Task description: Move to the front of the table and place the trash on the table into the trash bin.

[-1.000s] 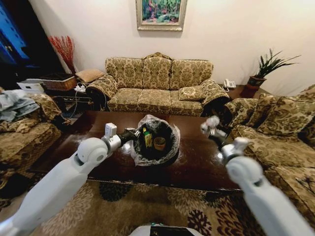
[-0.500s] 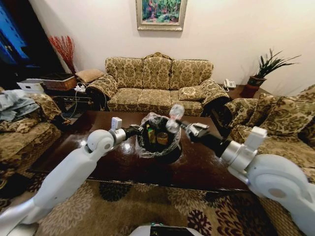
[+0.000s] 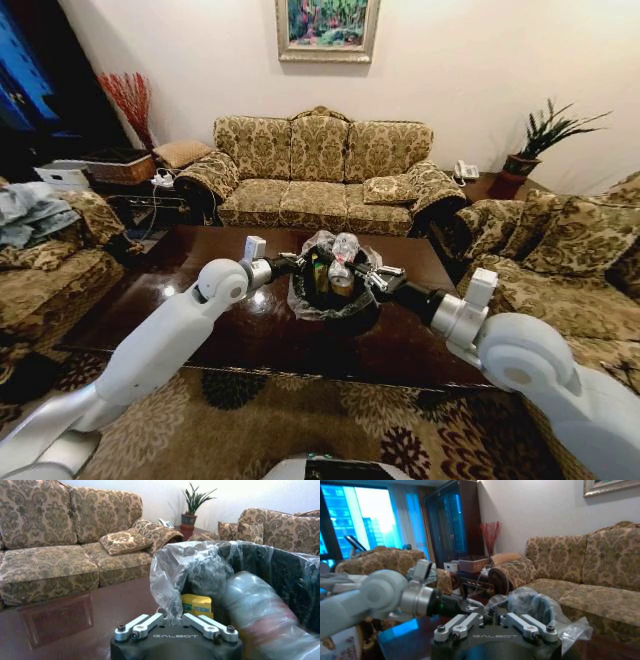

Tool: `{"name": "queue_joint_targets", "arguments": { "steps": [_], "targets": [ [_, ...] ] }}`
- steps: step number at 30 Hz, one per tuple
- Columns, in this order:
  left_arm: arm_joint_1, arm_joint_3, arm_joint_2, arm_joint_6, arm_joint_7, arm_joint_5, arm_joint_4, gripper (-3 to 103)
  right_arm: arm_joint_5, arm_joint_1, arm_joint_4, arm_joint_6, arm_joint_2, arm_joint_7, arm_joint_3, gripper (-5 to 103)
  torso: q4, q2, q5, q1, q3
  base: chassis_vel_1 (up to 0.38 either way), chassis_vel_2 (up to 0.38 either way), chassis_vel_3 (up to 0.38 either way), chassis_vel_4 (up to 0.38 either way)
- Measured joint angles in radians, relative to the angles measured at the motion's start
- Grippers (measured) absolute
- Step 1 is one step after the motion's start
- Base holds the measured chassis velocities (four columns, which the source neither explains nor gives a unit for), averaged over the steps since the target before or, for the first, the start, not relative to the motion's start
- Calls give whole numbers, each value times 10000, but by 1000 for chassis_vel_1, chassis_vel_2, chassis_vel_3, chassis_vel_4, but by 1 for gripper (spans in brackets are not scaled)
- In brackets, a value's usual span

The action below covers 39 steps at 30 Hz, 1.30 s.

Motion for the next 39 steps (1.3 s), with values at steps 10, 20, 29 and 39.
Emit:
{"name": "queue_joint_targets", "arguments": {
  "steps": [10, 20, 29, 39],
  "targets": [
    [302, -247, -3, 6, 3, 137, -217, 2, -29, 74, -129, 587, 77, 593, 469, 54, -1, 0, -3, 0, 0, 0, 0, 0, 0],
    [1292, -2283, 443, -311, 1241, 3058, -296, 2, -434, -483, -236, 924, 553, 2485, 2308, 91, 2, 0, -4, 0, 0, 0, 0, 0, 0],
    [3755, -6239, 132, -527, 1775, 3113, -627, 2, -2545, -2821, -1095, 1188, 1396, 1946, 5089, 100, -1, 0, -6, -1, -2, 0, 0, 0, 0],
    [6687, -9610, 215, -836, 2978, 2688, -1340, 2, -3217, -5157, 158, 941, 2829, 1130, 6976, 100, 2, 1, -5, -2, -3, 0, 0, 0, 0]
  ]
}}
